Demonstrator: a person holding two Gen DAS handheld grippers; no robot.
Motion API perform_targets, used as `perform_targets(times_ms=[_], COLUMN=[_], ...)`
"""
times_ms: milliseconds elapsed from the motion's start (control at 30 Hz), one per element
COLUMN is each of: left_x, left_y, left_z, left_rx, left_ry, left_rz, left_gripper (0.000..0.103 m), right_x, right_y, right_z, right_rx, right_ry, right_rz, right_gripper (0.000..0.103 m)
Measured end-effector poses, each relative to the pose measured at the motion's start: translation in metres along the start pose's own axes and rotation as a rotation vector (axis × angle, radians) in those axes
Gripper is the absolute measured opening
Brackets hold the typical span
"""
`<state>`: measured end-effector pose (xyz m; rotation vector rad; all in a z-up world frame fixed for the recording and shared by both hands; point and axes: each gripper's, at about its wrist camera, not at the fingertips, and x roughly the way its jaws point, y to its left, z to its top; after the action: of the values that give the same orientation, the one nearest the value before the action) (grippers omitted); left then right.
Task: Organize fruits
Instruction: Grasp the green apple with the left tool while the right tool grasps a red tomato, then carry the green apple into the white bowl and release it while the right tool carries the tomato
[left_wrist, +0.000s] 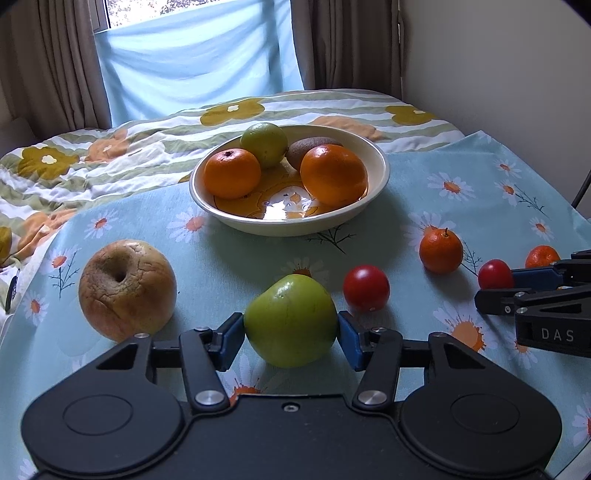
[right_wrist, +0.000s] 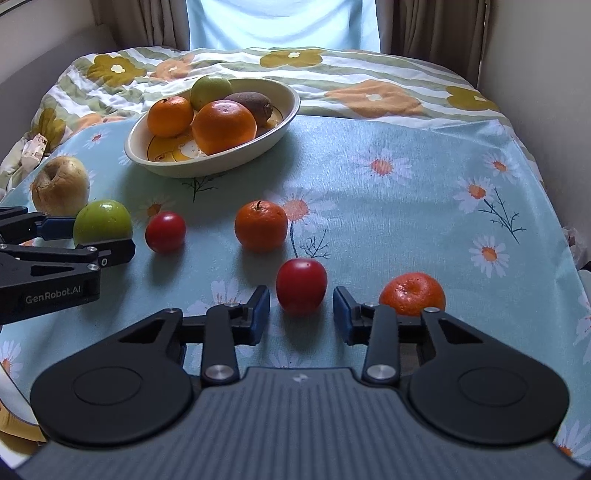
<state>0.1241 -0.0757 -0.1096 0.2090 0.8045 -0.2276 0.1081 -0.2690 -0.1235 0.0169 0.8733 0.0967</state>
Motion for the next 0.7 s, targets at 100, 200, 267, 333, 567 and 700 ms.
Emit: perform_targets(times_ms=[100, 200, 267, 333, 567, 700], left_x=[-0.004, -0.007, -0.009, -0.012, -0.033, -0.052], left_y=[0.001, 0.002, 0.002, 0.003, 0.003, 0.001], left_z=[-0.003, -0.006, -0.008, -0.010, -0.010, -0.006], left_rx=[-0.007, -0.015, -0.020, -0.030, -0.056, -0.075], left_ry=[0.005, 0.010, 0.013, 0.015, -0.006, -0.027], left_rz=[0.002, 0.006, 0.009, 0.011, 0.025, 0.032], left_gripper=[0.058, 0.059, 0.058, 0.058, 0.058, 0.058], right_x=[0.002, 0.003, 0.002, 0.000, -0.015, -0.031], right_y=[0.000, -0.001, 0.000, 0.000, 0.000, -0.001], right_z=[0.002, 0.003, 0.003, 0.004, 0.007, 0.012], right_rx=[0.000, 0.000, -0.005, -0.007, -0.017, -0.024], right_ry=[-0.004, -0.006, -0.005, -0.011, -0.023, -0.034], right_rz=[-0.003, 0.003, 0.004, 0.009, 0.026, 0.035], right_gripper=[0.052, 0.046, 0.044, 0.044, 0.044, 0.044])
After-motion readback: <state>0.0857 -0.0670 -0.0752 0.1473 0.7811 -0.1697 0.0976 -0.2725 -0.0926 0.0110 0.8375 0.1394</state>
